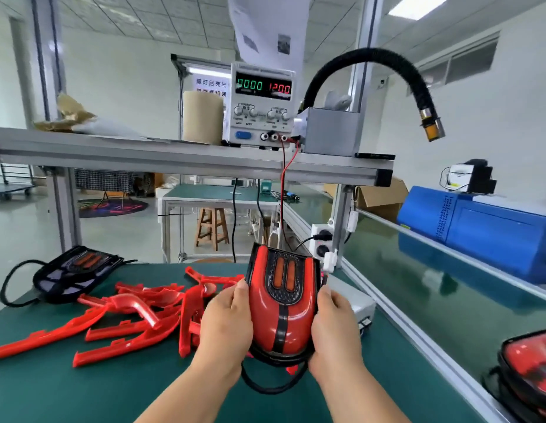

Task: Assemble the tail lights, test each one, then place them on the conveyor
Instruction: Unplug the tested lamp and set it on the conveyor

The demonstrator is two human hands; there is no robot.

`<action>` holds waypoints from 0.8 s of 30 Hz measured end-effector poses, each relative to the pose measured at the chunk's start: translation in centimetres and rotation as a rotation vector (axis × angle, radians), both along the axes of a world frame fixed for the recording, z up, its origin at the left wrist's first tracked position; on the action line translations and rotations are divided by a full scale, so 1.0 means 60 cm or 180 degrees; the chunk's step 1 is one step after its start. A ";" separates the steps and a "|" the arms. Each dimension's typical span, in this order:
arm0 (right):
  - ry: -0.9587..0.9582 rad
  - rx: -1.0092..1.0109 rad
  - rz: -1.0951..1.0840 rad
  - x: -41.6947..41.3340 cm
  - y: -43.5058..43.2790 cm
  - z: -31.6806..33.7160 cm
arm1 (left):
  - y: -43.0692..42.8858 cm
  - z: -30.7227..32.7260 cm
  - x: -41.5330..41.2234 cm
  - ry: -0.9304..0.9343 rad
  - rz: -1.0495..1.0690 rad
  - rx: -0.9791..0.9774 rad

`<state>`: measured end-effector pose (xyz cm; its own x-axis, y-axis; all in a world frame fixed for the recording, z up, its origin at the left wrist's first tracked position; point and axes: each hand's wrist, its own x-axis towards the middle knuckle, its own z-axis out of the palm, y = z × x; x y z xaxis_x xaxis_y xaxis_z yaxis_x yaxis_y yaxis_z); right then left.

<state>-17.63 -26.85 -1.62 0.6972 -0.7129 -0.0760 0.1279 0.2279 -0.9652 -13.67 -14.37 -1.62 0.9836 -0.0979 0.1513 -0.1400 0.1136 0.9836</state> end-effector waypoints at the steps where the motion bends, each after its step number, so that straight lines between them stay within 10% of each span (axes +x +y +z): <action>1: 0.0010 -0.0124 -0.0113 -0.012 -0.016 -0.003 | -0.021 0.005 -0.005 -0.0011 -0.0040 0.0013; 24: 0.0467 -0.0754 -0.1421 -0.173 -0.400 0.185 | -0.484 0.196 -0.038 0.0726 -0.1840 0.0077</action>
<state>-28.04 -50.86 9.47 0.3157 -0.9476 0.0491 0.0222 -0.0444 -0.9988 -15.97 -43.43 10.14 0.7778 -0.6251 -0.0653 0.1514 0.0855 0.9848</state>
